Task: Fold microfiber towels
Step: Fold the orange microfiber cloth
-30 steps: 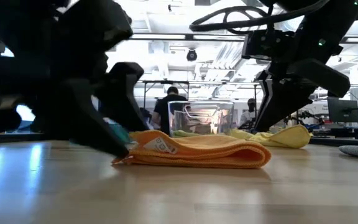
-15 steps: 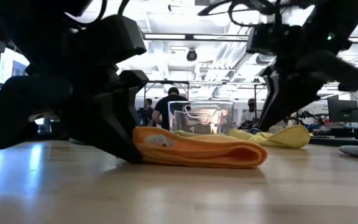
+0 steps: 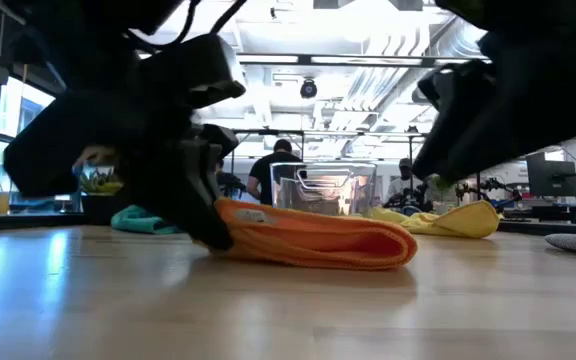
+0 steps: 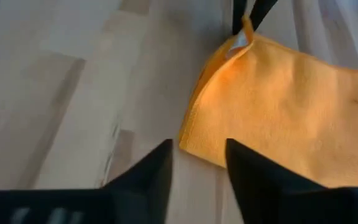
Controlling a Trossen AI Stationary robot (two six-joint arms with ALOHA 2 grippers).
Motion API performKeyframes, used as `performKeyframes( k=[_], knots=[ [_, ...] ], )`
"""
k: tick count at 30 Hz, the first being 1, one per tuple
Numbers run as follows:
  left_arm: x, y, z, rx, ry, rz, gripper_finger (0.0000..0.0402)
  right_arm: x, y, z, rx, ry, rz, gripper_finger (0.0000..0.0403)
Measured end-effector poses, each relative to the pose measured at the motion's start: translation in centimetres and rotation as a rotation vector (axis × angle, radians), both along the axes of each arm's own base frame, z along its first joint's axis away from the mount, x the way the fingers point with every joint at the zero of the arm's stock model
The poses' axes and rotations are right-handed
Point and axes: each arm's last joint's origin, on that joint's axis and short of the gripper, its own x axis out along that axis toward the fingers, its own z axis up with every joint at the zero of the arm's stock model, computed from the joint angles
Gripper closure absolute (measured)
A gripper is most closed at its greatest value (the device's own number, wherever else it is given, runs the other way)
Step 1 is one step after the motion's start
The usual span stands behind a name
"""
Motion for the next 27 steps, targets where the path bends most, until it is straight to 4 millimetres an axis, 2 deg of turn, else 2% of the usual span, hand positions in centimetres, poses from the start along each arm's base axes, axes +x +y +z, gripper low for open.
performKeyframes(
  k=[5,9,18,27],
  knots=[
    [0.3,0.7,1.0,-0.11,-0.037,0.051,0.0399,-0.3,1.4,-1.7,-0.094,-0.036,-0.014,0.0168],
    [0.6,1.2,1.2,-0.194,-0.05,0.082,0.0399,-0.2,2.2,-2.7,-0.155,-0.075,0.0,0.0131],
    [1.1,1.6,1.6,-0.292,-0.082,0.084,0.04,-0.5,2.5,-4.3,-0.306,-0.117,-0.083,0.0125],
    [1.4,2.0,1.8,-0.349,-0.107,0.147,0.0401,-0.6,2.8,-4.6,-0.346,-0.143,-0.084,0.0125]
  ],
)
